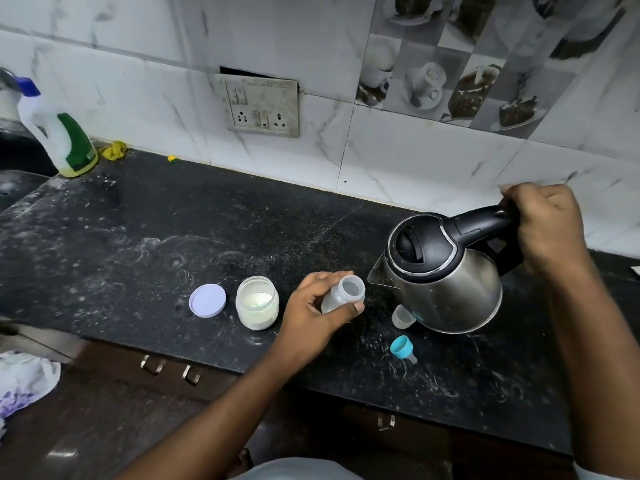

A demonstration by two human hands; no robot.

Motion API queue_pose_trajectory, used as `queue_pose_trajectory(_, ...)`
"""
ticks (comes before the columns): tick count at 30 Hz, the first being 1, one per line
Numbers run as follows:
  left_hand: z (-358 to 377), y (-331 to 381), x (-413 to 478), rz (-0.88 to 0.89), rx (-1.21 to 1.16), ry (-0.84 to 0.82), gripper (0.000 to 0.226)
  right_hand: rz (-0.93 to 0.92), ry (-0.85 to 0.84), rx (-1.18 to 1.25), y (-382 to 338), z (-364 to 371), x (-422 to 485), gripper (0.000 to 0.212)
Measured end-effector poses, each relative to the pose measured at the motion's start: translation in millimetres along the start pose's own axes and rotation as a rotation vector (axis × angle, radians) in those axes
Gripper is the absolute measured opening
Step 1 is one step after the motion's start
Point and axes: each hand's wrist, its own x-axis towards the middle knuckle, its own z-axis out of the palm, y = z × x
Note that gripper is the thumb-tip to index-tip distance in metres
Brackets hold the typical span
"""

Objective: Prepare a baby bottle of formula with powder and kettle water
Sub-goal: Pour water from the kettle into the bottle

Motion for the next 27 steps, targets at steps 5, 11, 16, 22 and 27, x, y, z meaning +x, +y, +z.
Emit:
queue_pose_trajectory(5, 3, 2, 2, -0.011, 0.033, -0.035, 0.044, -0.044, -0.014, -0.099, -11, -2, -4, 0.059)
queue_pose_trajectory(11, 3, 1, 5, -0.011, 0.083, -0.056, 0.041, -0.098, -0.050, -0.223, -22, -1, -10, 0.060)
queue_pose_trajectory(16, 3, 0, 6, -0.017, 0.058, -0.051, 0.040, -0.135, -0.064, -0.274, -32, 2, -16, 0.053)
queue_pose_trajectory(22, 1, -6, 6, -0.032, 0.087, -0.055, 0.041, -0.193, -0.075, -0.329, -41, 0, -16, 0.049)
queue_pose_trajectory(27, 3, -9, 5, -0.026, 0.089, -0.066, 0.042, -0.235, -0.071, -0.404, -47, 3, -17, 0.046)
